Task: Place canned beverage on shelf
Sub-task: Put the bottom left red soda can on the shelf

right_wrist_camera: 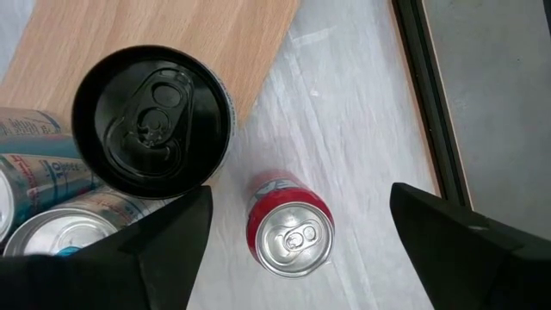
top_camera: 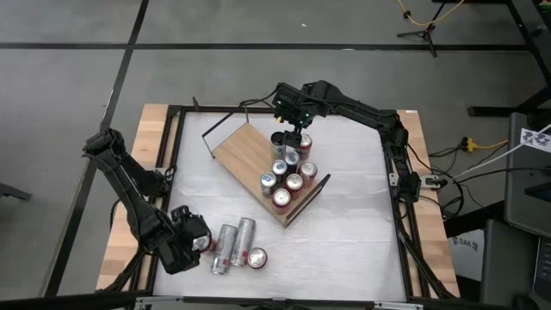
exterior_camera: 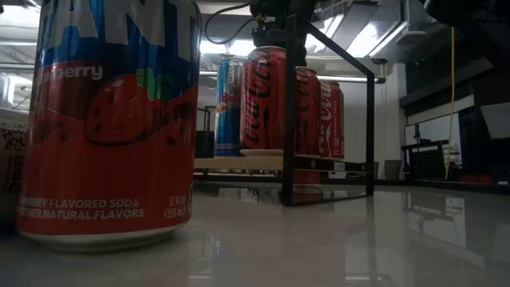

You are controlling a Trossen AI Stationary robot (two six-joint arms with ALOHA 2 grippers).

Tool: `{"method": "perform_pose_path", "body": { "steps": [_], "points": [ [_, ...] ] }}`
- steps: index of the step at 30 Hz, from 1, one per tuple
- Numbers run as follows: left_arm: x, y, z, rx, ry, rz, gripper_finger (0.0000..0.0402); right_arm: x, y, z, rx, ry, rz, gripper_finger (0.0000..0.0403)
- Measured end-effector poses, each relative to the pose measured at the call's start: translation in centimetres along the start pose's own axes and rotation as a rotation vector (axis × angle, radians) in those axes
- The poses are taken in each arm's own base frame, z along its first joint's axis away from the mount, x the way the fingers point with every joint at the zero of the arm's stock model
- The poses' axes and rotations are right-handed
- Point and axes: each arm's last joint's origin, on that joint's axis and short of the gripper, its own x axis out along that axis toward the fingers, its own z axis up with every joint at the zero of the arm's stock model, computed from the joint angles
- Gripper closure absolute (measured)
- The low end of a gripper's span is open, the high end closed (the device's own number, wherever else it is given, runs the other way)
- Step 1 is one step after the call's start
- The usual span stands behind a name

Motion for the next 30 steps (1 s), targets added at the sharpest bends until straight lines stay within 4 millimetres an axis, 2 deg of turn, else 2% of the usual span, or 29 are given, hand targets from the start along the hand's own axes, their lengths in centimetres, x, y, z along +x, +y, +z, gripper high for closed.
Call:
{"method": "perform_pose_path", "body": {
  "steps": [12, 25, 30],
  "points": [
    [3.5, -1.5, -0.6, 0.035, 0.045, 0.114, 0.0035, 0.0, 0.0, 0.0, 0.0, 0.0, 0.0, 0.0056],
    [3.7, -1.5, -0.5, 0.031, 0.05, 0.118, 0.0036, 0.0, 0.0, 0.0, -0.001, 0.0, 0.0, 0.0056],
    [3.9, -1.2, 0.1, 0.065, 0.052, 0.123, 0.0063, 0.0, 0.0, 0.0, -0.001, 0.0, 0.0, 0.0056]
  ]
}}
